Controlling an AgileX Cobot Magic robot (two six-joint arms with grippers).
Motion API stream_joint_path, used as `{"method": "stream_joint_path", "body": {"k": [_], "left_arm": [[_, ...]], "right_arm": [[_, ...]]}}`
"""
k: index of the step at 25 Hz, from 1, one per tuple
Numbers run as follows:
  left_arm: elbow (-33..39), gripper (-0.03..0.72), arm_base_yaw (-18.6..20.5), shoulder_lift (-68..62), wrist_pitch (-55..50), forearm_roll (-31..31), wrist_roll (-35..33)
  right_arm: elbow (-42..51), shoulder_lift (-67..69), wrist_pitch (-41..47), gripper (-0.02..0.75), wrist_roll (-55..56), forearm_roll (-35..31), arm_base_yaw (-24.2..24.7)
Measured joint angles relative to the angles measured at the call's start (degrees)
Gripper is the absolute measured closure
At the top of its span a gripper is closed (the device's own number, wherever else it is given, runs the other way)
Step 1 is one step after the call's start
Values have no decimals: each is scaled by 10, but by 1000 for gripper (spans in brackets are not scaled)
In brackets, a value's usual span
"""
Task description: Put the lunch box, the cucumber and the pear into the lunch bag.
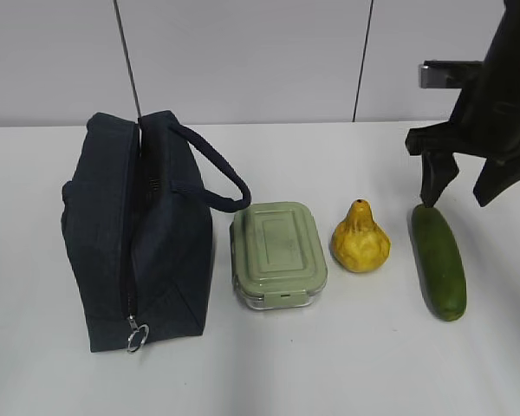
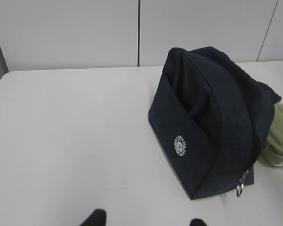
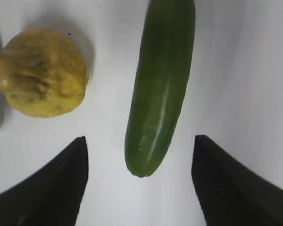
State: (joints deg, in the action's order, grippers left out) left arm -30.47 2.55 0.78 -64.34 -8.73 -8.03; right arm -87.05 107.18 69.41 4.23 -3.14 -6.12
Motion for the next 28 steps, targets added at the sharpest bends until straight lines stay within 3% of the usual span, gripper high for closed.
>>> {"method": "stream_joint_path", "body": {"k": [10,28], "left_arm": [[0,364,0,0,0,0,0],[0,364,0,0,0,0,0]], "right_arm": [[-20,110,-1,207,4,31,0],[-22,142,-70,207,5,44,0]]}}
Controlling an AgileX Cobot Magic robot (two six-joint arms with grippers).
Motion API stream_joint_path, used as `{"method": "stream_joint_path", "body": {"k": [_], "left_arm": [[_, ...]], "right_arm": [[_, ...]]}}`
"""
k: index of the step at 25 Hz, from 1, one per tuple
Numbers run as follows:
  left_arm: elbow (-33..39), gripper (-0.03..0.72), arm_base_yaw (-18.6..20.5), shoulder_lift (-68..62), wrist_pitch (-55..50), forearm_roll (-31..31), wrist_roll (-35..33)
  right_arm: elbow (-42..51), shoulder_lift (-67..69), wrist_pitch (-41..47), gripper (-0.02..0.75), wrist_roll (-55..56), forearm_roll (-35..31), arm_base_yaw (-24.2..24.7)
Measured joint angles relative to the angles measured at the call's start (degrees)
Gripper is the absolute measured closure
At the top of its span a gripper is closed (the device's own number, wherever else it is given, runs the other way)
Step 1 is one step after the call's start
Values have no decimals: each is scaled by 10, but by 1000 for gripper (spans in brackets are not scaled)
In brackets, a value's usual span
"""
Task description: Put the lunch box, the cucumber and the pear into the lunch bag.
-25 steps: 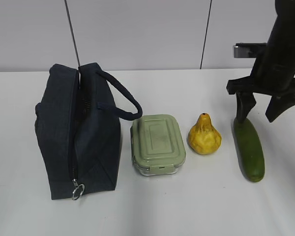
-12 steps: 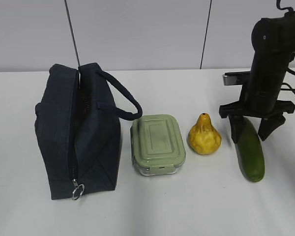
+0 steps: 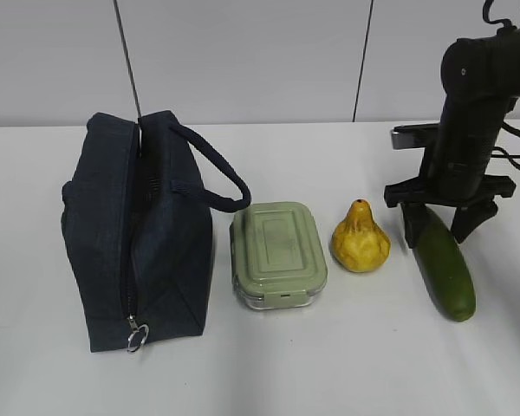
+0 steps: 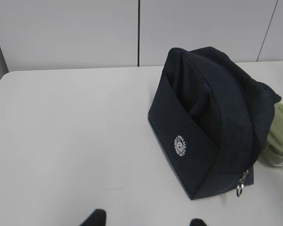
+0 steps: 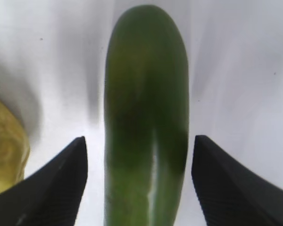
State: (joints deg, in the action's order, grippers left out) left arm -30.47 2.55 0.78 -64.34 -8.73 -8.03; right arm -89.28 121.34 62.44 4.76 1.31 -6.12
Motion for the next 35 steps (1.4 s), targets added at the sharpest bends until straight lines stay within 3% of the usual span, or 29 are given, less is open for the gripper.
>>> {"method": "stream_joint_path", "body": {"k": [12,17,22,35], "left_arm": [[0,364,0,0,0,0,0],[0,364,0,0,0,0,0],[0,364,0,0,0,0,0],[0,364,0,0,0,0,0]], "right_arm": [[-1,31,0,212,0,9,0],[-2,38,0,317,0,10,0],[-3,38,1,349,-1,12,0],[-3,24,19,351,-4,21,0]]}}
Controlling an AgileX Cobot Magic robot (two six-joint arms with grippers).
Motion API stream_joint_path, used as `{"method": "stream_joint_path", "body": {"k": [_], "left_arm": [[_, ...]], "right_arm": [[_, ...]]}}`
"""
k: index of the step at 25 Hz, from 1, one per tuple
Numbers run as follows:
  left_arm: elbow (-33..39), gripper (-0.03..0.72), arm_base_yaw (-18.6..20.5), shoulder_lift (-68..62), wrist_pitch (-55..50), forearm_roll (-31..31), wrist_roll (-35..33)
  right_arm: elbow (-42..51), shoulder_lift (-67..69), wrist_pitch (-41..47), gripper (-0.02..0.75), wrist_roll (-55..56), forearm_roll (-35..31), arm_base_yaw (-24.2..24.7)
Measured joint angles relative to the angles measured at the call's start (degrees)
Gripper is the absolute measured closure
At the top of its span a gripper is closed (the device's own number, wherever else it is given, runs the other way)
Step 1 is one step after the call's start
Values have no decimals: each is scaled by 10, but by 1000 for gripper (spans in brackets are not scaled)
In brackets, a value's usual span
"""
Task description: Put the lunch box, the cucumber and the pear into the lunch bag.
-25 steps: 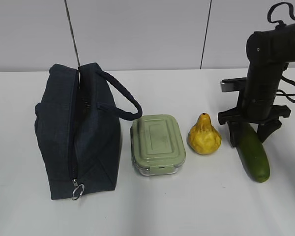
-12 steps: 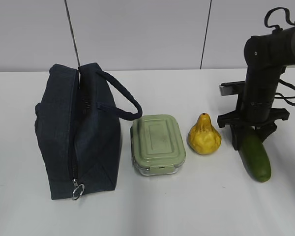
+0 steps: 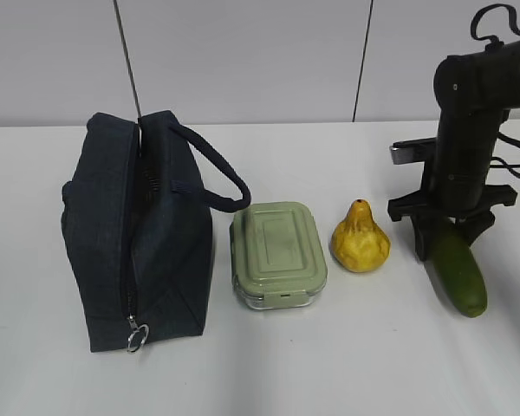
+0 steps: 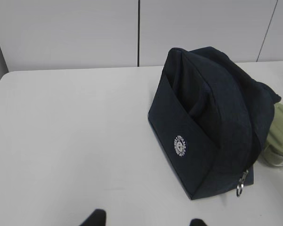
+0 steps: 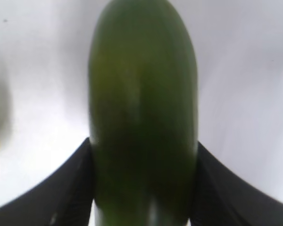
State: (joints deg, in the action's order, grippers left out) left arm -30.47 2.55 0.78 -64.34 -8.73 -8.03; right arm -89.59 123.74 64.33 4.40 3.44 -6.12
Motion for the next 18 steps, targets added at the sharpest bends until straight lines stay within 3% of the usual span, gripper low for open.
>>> {"method": "stream_joint_path", "body": {"k": [18], "left_arm": [[0,364,0,0,0,-3,0]], "right_arm": [[-3,-50,23,352,-1,8,0]]}}
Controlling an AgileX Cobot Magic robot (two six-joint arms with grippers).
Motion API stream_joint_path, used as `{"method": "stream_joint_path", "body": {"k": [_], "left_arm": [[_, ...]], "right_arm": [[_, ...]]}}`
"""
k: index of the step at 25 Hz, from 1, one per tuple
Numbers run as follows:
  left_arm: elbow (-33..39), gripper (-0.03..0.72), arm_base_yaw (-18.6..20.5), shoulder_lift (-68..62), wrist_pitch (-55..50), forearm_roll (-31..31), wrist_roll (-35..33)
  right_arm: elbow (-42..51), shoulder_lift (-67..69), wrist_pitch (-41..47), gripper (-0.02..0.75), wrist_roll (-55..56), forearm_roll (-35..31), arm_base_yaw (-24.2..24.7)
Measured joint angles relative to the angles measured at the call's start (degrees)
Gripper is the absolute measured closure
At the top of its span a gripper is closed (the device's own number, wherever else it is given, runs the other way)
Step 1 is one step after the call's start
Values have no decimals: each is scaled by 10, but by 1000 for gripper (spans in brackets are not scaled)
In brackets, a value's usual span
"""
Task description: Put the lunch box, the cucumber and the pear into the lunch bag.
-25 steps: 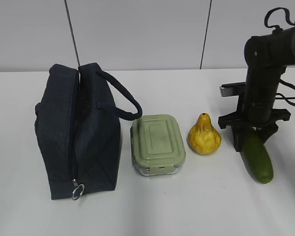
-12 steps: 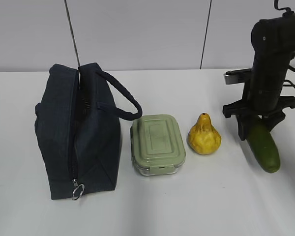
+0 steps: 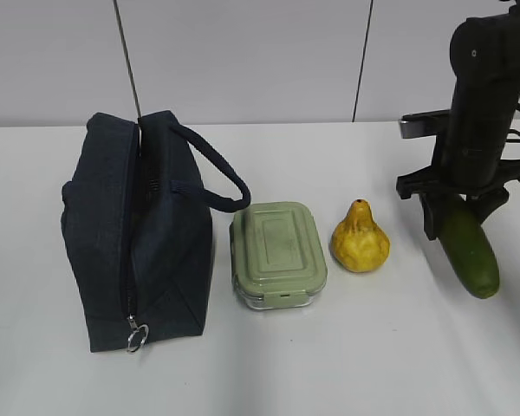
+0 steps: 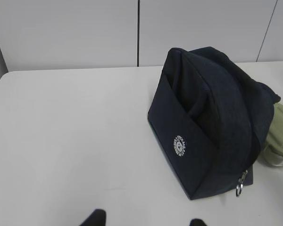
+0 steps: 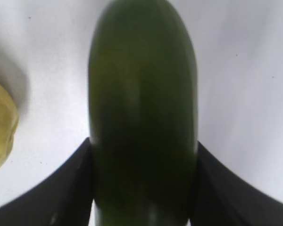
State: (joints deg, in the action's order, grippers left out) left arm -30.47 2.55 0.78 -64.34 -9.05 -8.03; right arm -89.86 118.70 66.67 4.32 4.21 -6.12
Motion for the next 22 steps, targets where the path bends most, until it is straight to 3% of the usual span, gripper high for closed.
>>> {"method": "stream_joint_path", "body": {"k": [2,9,13,22], "left_arm": [[0,350,0,0,1,-9,0],[0,182,0,-68,14,-82,0],[-3,171,-2,-160,65,-140,-19],[-52,197,-2,-364,130,-327,-193]], "right_arm": [[0,-1,3,352,0,0,0],[0,-15,8,353,0,0,0],[0,-20,9,353,0,0,0],[0,-22,12,353,0,0,0]]}}
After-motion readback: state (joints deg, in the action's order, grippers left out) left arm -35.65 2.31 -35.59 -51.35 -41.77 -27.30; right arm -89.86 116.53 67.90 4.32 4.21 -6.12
